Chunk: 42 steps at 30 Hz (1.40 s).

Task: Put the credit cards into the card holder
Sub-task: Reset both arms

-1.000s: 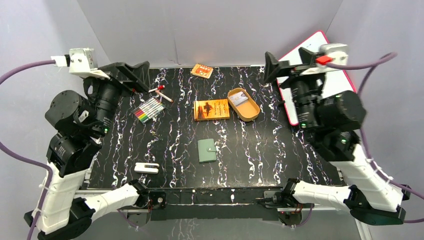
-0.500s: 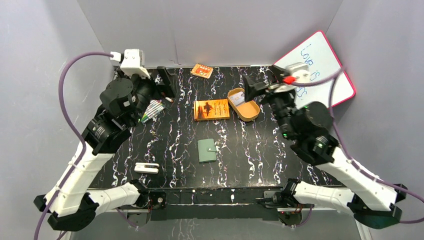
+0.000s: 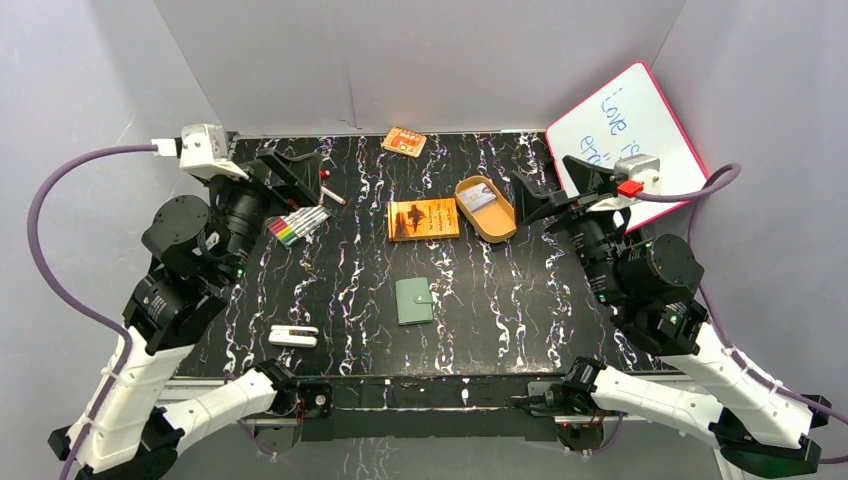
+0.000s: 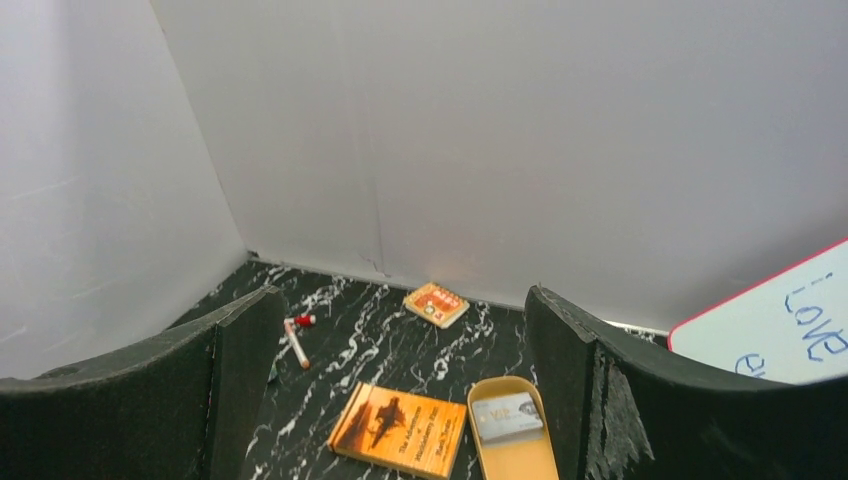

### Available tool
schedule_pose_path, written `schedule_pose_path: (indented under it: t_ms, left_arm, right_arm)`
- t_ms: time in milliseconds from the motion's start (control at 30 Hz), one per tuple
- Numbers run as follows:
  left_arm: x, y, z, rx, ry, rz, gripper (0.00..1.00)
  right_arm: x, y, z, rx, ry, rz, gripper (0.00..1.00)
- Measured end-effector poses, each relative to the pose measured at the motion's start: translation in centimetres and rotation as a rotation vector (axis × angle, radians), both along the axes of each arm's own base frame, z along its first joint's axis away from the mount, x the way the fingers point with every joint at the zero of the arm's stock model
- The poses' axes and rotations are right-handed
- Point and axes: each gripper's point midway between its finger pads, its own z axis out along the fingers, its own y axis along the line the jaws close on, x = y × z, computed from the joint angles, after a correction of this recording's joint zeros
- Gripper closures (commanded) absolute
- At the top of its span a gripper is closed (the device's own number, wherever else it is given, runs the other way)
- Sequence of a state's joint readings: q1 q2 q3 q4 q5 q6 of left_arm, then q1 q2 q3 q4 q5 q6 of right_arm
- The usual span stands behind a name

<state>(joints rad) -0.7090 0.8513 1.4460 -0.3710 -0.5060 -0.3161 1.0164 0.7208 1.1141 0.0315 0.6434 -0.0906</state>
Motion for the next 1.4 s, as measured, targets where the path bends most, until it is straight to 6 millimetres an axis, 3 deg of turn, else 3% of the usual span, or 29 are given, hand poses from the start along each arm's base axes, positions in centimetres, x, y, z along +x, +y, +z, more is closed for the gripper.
schedule_pose_path:
  t_ms: [333, 633, 1233, 1400]
  left_arm:
    - [1.1, -1.1, -0.9, 0.004, 0.038, -0.002, 0.06]
    - [0.5, -0.7, -0.6, 0.003, 0.024, -0.006, 0.05]
    - [0.6, -1.4, -1.2, 0.041, 0.036, -0.041, 0.05]
    - [0.9, -1.9, -2.4, 0.056, 0.056, -0.053, 0.05]
  right_arm:
    - [0.8, -0.4, 3.6, 0.116, -0.066, -0.059, 0.01]
    - [2.4, 0.0, 3.0, 0.125, -0.029, -0.137, 0.02]
    - [1.0, -1.4, 3.8, 0.147, -0.064, -0.108, 0.01]
    - [1.0, -1.1, 3.7, 0.137, -0.065, -0.096, 0.01]
